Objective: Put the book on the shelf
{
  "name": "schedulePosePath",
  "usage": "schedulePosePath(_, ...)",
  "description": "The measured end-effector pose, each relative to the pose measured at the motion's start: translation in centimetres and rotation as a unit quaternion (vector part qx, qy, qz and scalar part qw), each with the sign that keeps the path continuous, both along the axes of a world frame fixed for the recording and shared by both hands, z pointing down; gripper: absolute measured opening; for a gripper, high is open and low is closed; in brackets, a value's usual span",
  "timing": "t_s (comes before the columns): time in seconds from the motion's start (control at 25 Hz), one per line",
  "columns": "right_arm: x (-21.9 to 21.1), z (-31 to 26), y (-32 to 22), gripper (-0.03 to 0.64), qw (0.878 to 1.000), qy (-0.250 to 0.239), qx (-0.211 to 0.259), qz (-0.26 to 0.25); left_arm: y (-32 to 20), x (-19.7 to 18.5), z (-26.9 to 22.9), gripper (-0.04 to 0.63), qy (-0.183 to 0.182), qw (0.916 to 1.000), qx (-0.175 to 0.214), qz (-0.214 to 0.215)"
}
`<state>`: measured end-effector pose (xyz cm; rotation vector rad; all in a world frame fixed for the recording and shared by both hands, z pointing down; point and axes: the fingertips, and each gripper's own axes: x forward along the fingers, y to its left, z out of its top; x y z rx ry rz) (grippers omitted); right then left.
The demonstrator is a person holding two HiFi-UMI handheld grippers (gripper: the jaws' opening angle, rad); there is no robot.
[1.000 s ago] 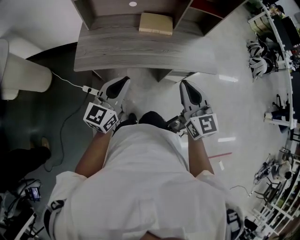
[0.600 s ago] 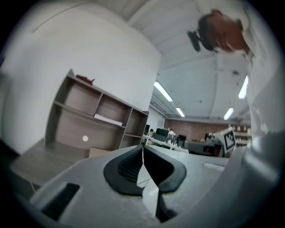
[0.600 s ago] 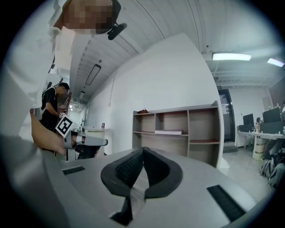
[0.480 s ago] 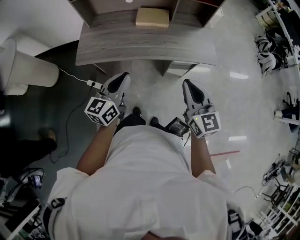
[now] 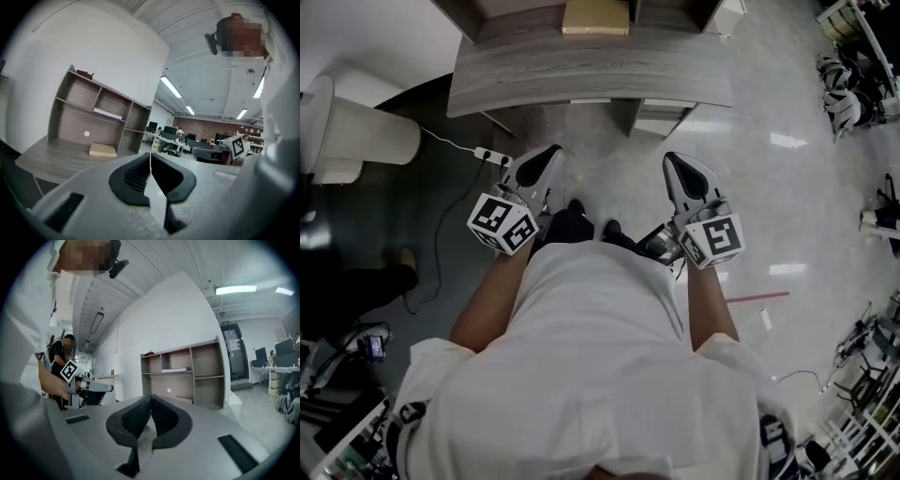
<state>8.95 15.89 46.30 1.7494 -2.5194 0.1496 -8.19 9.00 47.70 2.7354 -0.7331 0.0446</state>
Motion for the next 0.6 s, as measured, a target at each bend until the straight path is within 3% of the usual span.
schedulePosePath(0.2,0.8,0.8,-0.7,0.015,1.0,-0.017,0.001,0.013,0.7,0.3,-0.6,0.023,-0.016,0.9997,0.01,0.013)
schedulePosePath(0.6,0.8,0.5,0.1,0.015,1.0,-0.001,0.001,-0.007,1.4,0.3,-0.8,0.023,-0.023,0.9996,0.009,-0.012)
